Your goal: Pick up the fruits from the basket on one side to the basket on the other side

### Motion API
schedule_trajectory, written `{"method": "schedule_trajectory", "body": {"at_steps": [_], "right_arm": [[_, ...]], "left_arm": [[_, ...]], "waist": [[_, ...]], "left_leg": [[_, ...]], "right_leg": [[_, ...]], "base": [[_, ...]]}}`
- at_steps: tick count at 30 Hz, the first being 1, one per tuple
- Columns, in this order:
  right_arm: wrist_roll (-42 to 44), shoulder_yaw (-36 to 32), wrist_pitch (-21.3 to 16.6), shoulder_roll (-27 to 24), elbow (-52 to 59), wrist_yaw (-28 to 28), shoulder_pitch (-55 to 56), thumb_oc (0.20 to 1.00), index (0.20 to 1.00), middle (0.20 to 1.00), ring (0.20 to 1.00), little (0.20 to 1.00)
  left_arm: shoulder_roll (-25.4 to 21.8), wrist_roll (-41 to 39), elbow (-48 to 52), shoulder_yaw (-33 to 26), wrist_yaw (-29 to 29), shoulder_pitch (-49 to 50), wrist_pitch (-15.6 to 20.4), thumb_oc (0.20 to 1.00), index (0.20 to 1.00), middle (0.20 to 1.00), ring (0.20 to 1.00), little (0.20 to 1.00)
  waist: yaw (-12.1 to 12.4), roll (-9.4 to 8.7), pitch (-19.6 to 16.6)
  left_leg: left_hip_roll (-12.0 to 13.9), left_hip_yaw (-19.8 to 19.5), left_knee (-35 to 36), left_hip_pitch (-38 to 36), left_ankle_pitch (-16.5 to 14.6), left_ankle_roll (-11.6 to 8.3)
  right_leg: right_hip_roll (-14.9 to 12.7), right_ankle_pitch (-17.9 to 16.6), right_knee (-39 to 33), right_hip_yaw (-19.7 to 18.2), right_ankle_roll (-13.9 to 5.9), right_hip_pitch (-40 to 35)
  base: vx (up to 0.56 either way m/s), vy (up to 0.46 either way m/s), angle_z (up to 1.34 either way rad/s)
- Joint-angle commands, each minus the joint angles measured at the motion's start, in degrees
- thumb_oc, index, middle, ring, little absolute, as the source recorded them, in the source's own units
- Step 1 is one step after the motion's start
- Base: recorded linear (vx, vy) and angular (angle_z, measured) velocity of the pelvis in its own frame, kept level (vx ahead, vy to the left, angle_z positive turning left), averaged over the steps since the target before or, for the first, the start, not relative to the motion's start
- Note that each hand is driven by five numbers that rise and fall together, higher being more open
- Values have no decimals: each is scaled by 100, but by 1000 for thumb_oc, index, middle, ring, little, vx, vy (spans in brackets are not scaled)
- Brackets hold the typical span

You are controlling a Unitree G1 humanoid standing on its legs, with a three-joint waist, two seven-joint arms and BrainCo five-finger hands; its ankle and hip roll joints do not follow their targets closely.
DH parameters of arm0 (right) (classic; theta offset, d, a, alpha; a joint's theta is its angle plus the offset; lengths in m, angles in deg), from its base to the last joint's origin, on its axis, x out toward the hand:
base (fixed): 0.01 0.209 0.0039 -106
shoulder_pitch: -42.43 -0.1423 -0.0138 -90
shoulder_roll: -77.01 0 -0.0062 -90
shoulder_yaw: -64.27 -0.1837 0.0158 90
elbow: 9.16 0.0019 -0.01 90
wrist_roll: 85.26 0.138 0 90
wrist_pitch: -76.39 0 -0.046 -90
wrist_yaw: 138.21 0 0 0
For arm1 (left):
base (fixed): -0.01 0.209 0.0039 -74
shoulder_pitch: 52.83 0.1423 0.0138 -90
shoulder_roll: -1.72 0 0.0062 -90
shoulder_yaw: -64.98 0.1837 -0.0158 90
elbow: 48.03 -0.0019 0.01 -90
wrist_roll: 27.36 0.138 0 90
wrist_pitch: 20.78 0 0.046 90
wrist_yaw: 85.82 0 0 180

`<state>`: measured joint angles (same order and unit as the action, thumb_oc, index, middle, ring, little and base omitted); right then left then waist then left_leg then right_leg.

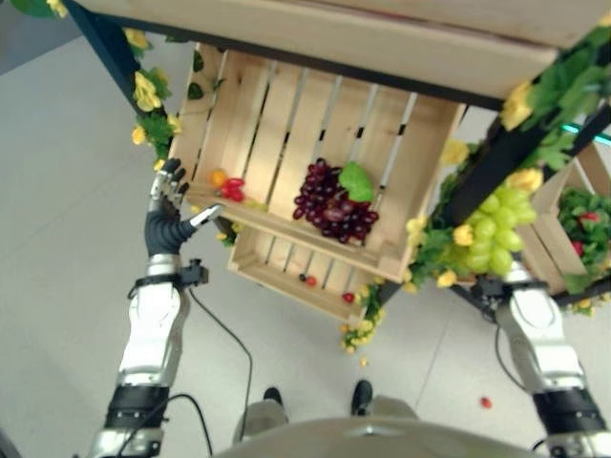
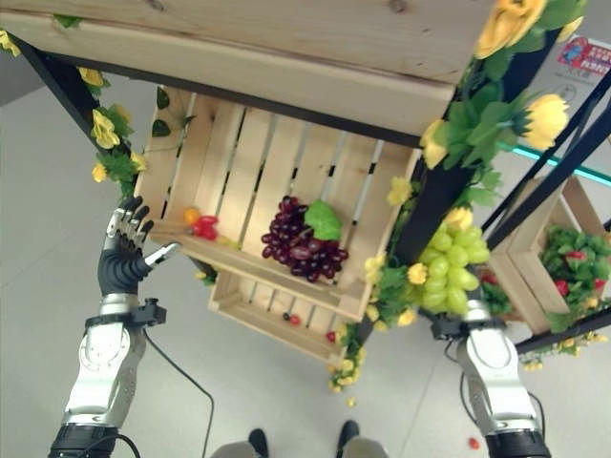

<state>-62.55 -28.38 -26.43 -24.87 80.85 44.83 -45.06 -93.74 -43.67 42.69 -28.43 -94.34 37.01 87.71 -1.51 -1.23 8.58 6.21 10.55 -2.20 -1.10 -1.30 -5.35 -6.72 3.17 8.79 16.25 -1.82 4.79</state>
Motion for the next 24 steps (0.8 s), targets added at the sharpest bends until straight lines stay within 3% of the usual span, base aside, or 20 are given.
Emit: {"method": "schedule_trajectory", "body": {"at_steps": [1,5,11,13,15,17,20,24], "right_arm": [[9,206,-348,131,848,217,-129,200,200,200,200,200],[-211,407,-341,218,867,168,-324,200,200,200,200,200],[-434,719,-299,312,748,160,-519,200,200,200,200,200],[-422,772,-266,323,785,209,-492,200,200,200,200,200],[-497,837,-244,329,706,232,-553,200,200,200,200,200],[-576,826,-224,318,679,242,-521,200,200,200,200,200],[-456,747,-223,314,628,252,-492,200,200,200,200,200],[-243,606,-258,250,596,178,-482,200,200,200,200,200]], "left_arm": [[-411,270,-20,-11,-60,-272,227,1000,1000,1000,1000,1000],[-540,434,-144,-21,-210,-389,257,1000,1000,1000,1000,1000],[-662,654,-253,-183,-376,-360,267,1000,1000,1000,1000,1000],[-699,661,-331,-171,-414,-369,246,1000,1000,1000,1000,1000],[-673,680,-352,-218,-454,-344,214,1000,1000,1000,1000,1000],[-631,663,-335,-219,-419,-271,188,1000,1000,1000,1000,1000],[-584,607,-355,-264,-395,-219,198,1000,1000,1000,1000,1000],[-548,479,-363,-307,-378,-149,200,1000,1000,1000,1000,1000]], "waist": [[-55,-276,-195],[-50,-267,-137],[51,-197,-28],[46,-111,5],[171,-29,-86],[184,-71,-182],[274,-254,-277],[318,-317,-212]], "left_leg": [[12,-21,-545,152,-532,10],[-352,39,-436,228,-610,173],[-550,360,-376,188,-663,317],[-528,359,-381,226,-590,401],[-498,505,-230,251,-437,517],[-518,502,-147,240,-370,513],[-492,487,-229,373,-220,388],[-282,373,-416,566,-32,276]], "right_leg": [[-306,-184,-521,332,-568,-368],[-690,-574,-553,208,-766,-147],[-1057,-901,-387,198,-979,115],[-942,-561,319,-107,-911,92],[-857,-223,1117,157,-800,-114],[-566,34,1360,-89,-807,-131],[-140,420,389,-175,-645,-507],[188,525,95,-389,-473,-583]], "base": [[-80,402,3],[-99,327,9],[-130,250,-27],[-159,145,-40],[-157,122,-37],[-76,-36,-36],[-59,-175,-6],[-101,-203,12]]}}
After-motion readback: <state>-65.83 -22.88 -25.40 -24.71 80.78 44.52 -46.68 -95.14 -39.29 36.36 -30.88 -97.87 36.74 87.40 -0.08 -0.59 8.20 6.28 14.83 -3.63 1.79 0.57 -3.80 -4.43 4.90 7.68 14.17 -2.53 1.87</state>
